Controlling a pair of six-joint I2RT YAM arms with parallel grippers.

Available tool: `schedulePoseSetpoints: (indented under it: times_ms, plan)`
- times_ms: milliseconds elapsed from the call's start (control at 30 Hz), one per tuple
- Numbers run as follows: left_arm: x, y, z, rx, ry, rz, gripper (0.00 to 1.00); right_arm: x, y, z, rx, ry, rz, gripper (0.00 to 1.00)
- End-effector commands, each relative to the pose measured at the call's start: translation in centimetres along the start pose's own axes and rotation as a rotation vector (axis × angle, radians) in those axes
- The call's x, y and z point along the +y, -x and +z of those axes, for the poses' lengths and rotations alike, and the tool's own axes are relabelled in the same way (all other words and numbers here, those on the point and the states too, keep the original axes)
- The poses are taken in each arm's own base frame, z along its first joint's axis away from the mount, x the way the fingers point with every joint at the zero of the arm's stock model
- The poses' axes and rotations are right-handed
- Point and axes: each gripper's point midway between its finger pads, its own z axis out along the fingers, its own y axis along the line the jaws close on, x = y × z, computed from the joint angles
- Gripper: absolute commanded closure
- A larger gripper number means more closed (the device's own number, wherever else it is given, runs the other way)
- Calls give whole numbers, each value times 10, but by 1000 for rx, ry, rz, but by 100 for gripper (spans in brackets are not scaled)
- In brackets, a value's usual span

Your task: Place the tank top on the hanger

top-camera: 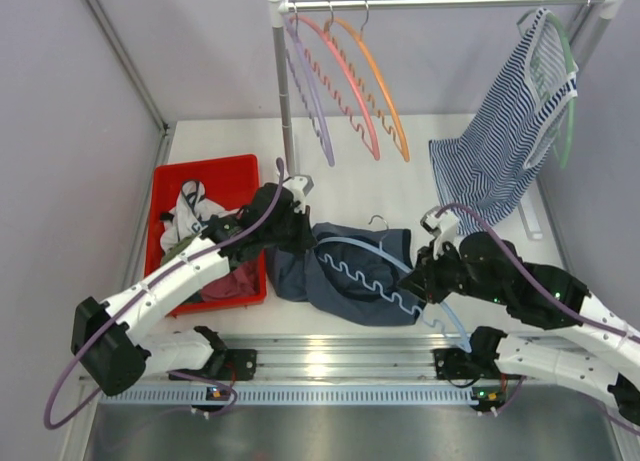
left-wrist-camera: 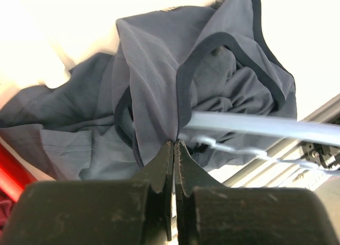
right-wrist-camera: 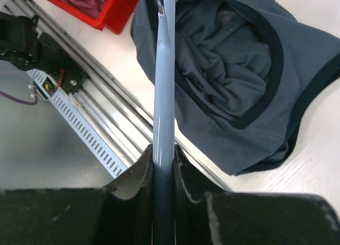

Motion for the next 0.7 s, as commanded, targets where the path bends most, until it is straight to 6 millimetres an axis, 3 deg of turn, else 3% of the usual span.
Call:
schedulePoseSetpoints:
  times_ms: [0,233,500,667]
  plan:
    - [-22,20,-17,-57,-95,33,100,24,15,2,-81,132,-24,100]
    - [-46,20,-36,-54,-231,80,100,21,11,32,-128,145,-86,100]
    - [-80,-2,-53,32,-410,157,100,29,22,46,-231,200,-130,100]
    - [-92,9,-63,-12,-435,190,100,38,16,58,-261,276,-159,100]
